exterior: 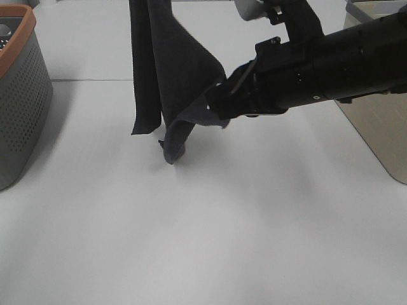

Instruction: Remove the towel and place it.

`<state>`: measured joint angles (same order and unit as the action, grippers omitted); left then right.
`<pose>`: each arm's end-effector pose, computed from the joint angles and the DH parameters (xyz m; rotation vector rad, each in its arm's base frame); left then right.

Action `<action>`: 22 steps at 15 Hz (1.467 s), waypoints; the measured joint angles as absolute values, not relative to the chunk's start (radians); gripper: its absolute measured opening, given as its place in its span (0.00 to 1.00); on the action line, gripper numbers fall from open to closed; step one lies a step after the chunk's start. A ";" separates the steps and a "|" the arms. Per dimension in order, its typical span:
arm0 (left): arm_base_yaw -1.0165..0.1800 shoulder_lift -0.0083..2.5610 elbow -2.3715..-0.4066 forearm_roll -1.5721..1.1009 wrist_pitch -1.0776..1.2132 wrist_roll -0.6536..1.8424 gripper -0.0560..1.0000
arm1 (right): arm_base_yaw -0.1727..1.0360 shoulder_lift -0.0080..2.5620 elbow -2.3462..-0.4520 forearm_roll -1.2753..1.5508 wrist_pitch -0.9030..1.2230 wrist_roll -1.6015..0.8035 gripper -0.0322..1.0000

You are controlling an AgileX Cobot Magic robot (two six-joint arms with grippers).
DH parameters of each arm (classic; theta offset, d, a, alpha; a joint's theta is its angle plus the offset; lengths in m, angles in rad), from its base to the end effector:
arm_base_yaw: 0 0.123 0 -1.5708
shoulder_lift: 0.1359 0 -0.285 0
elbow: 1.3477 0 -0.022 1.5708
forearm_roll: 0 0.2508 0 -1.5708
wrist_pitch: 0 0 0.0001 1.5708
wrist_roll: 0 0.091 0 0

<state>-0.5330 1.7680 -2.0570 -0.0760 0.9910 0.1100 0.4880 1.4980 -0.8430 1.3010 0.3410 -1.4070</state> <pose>0.3352 -0.2045 0.4526 0.6868 2.0925 -0.3312 0.2593 0.1709 0.2381 -0.8464 2.0857 0.5649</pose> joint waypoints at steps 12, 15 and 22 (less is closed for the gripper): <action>-0.479 1.651 -1.502 -0.071 0.428 -0.104 0.05 | 0.468 1.529 -1.435 -0.292 0.774 -0.584 0.05; -0.441 1.627 -1.374 -0.075 0.255 -0.138 0.05 | 0.468 1.601 -1.485 -0.368 0.720 -0.547 0.05; -0.358 1.740 -1.322 -0.067 -0.155 -0.139 0.05 | 0.360 1.823 -1.700 -0.491 0.489 -0.318 0.05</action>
<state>-0.3580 1.7400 -1.3220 -0.0670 -0.1550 -0.1390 0.3600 1.8230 -1.7000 -0.4910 0.4890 -0.3180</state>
